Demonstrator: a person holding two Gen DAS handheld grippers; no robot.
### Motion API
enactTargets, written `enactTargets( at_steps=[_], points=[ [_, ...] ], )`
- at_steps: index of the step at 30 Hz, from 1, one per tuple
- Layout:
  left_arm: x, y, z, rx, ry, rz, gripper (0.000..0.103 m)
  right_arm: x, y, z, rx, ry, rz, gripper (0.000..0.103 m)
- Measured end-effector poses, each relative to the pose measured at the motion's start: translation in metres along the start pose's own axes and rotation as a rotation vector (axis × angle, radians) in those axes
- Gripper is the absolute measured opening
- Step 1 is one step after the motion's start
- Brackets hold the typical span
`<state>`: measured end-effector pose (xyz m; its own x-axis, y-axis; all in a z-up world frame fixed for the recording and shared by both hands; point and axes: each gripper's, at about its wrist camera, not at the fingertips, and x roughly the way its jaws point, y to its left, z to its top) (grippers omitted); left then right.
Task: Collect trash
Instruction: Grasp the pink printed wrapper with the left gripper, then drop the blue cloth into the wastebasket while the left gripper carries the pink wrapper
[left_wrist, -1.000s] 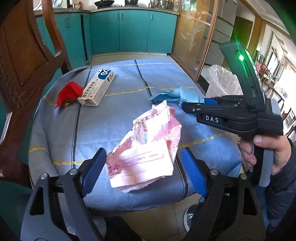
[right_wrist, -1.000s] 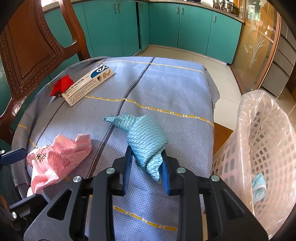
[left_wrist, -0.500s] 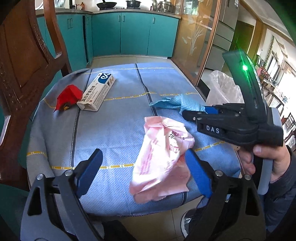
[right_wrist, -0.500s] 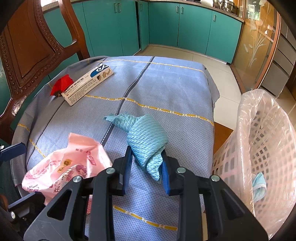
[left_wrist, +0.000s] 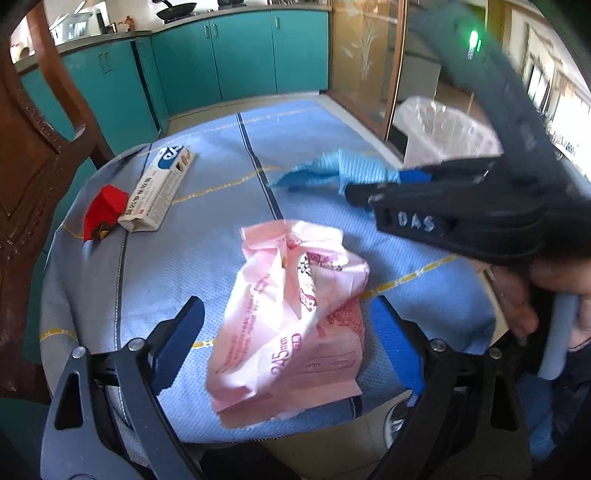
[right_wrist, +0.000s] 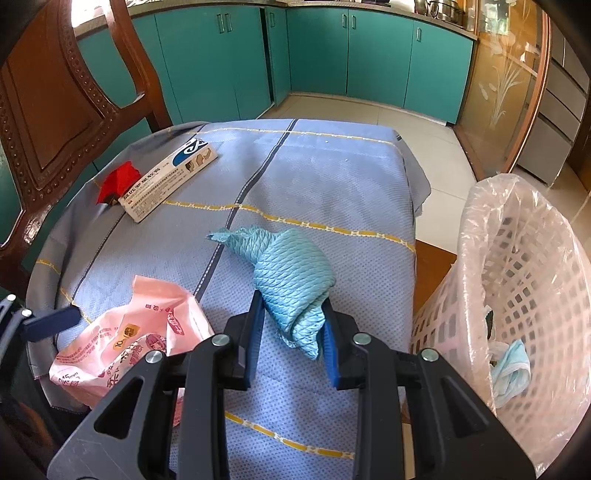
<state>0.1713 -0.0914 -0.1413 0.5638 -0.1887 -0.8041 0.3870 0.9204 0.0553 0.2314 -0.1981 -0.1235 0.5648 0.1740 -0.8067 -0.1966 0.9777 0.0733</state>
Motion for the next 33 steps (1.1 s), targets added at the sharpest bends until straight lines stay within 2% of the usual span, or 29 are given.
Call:
enactTargets(
  at_steps=[3, 5, 6, 8, 9, 11, 13, 20, 26, 29, 33],
  points=[
    [0.006, -0.004, -0.001, 0.015, 0.014, 0.016, 0.091, 0.001, 0.000, 0.000, -0.002, 0.004, -0.001, 0.029],
    [0.007, -0.005, -0.002, 0.018, 0.017, 0.020, 0.079, 0.000, 0.000, 0.000, -0.002, 0.003, -0.001, 0.029],
    [0.009, -0.005, -0.002, 0.020, 0.025, 0.019, 0.069, 0.000, 0.000, 0.000, -0.002, 0.002, -0.001, 0.029],
    [0.008, -0.001, -0.003, 0.000, 0.023, 0.007, 0.065, 0.001, 0.001, 0.000, -0.003, 0.003, -0.002, 0.029],
    [0.008, 0.001, -0.004, -0.011, 0.023, 0.002, 0.056, 0.001, 0.001, 0.000, -0.003, 0.004, -0.002, 0.029],
    [0.008, 0.005, -0.004, -0.028, 0.022, 0.000, 0.049, 0.001, 0.002, -0.001, -0.007, 0.004, -0.003, 0.029],
    [0.004, 0.009, -0.005, -0.045, 0.003, 0.013, 0.036, -0.001, 0.004, -0.001, -0.015, -0.002, 0.000, 0.029],
    [-0.021, 0.030, 0.001, -0.119, -0.118, 0.090, 0.033, -0.007, 0.012, -0.003, -0.056, -0.024, 0.015, 0.029],
    [-0.036, 0.043, 0.004, -0.169, -0.177, 0.138, 0.033, -0.005, 0.018, -0.002, -0.069, -0.021, 0.012, 0.029],
    [-0.045, 0.048, 0.007, -0.179, -0.208, 0.169, 0.033, -0.014, 0.015, 0.000, -0.053, -0.060, 0.010, 0.029],
    [-0.059, 0.048, 0.016, -0.170, -0.258, 0.192, 0.033, -0.047, -0.002, 0.008, 0.002, -0.189, 0.015, 0.029]
  ],
)
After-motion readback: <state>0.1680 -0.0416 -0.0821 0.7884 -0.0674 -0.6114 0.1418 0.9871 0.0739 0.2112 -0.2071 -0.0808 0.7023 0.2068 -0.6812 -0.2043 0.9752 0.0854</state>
